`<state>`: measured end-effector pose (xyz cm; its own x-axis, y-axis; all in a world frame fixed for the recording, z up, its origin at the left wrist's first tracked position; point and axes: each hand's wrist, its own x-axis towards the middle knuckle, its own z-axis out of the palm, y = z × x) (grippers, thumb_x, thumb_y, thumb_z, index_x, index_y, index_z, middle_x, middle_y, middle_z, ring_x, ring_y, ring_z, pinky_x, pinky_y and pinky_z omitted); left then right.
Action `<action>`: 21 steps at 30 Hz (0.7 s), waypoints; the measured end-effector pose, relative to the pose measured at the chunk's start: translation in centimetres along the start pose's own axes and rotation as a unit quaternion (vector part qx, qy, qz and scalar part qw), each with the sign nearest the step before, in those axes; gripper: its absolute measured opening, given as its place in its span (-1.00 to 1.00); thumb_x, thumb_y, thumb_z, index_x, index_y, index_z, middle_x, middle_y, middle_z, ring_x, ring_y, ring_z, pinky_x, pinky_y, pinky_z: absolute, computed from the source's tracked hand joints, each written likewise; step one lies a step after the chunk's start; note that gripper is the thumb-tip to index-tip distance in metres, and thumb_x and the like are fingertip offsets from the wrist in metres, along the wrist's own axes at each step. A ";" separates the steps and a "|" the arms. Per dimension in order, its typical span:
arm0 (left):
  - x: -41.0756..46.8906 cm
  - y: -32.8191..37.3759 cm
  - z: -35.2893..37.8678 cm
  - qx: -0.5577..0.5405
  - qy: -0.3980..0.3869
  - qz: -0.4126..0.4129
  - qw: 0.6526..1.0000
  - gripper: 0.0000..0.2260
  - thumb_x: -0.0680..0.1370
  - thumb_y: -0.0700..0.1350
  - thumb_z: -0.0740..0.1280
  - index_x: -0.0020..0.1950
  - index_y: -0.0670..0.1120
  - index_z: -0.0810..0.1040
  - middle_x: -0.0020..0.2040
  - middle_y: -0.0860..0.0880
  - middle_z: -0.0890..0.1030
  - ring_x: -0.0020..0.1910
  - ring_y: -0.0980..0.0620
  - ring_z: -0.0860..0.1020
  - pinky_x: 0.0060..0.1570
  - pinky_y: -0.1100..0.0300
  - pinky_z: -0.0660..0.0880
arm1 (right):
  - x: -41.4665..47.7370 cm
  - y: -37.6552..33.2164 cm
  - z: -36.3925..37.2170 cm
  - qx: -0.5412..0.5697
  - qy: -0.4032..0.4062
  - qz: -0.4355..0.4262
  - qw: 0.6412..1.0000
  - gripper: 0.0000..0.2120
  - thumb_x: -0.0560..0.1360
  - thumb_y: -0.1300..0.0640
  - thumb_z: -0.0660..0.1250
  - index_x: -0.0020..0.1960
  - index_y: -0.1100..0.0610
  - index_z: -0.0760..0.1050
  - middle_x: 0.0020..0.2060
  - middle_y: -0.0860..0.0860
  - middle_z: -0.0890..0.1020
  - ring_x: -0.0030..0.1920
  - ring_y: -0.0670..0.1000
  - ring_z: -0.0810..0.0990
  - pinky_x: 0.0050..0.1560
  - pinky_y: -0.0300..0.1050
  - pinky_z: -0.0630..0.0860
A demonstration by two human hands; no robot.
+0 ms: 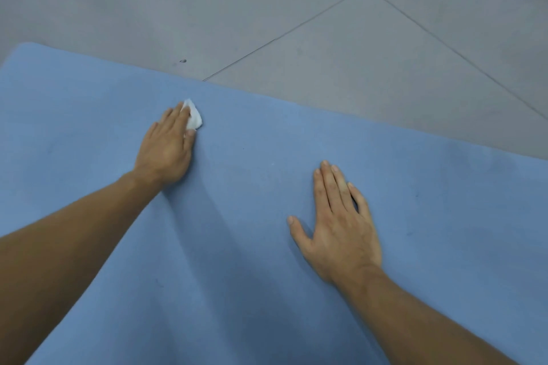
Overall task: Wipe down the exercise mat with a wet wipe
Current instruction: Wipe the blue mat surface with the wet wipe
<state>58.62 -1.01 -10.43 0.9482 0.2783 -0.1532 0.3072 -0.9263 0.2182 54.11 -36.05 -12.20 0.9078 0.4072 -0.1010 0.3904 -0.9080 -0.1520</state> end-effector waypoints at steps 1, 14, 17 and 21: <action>-0.7 0.0 0.0 -0.005 -0.001 0.023 1.000 -0.49 0.75 0.02 -0.03 0.68 -0.12 0.05 0.68 -0.02 0.07 0.66 -0.05 0.03 0.62 -0.05 0.01 | 0.0 0.0 0.0 0.002 0.001 -0.001 1.000 -0.17 0.60 -0.32 -0.02 0.67 0.19 -0.02 0.67 0.05 -0.05 0.66 -0.01 -0.12 0.62 0.04 0.00; -12.6 11.9 4.2 -0.036 -0.076 0.298 0.951 -0.49 0.73 0.02 0.03 0.67 -0.11 0.10 0.68 0.03 0.03 0.66 0.04 -0.05 0.62 0.13 -0.12 | 0.1 0.0 -0.3 -0.006 -0.006 -0.006 1.000 -0.16 0.57 -0.32 -0.04 0.67 0.20 0.01 0.67 0.09 0.01 0.66 0.02 -0.04 0.61 0.05 0.04; -13.6 12.3 4.6 -0.016 -0.107 0.339 0.934 -0.48 0.73 0.06 -0.01 0.68 -0.07 0.06 0.68 0.07 -0.03 0.66 0.10 -0.13 0.62 0.11 -0.13 | 0.1 0.0 -0.6 -0.008 -0.015 -0.010 1.000 -0.15 0.54 -0.31 -0.08 0.67 0.19 0.01 0.67 0.07 -0.01 0.66 -0.01 -0.07 0.61 0.02 -0.01; -12.9 10.2 3.9 0.033 -0.111 0.342 0.933 -0.49 0.75 0.02 0.03 0.68 -0.05 0.02 0.68 0.07 -0.04 0.66 0.08 -0.14 0.62 0.04 -0.03 | 0.4 0.2 -0.8 0.005 -0.044 -0.013 0.999 -0.13 0.54 -0.39 -0.26 0.67 0.12 -0.21 0.66 0.00 -0.22 0.63 -0.07 -0.30 0.60 -0.04 -0.22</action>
<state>49.18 -15.01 -9.99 0.8781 -0.4356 -0.1979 -0.3754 -0.8837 0.2795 54.69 -36.17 -11.44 0.8804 0.4373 -0.1836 0.4108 -0.8966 -0.1654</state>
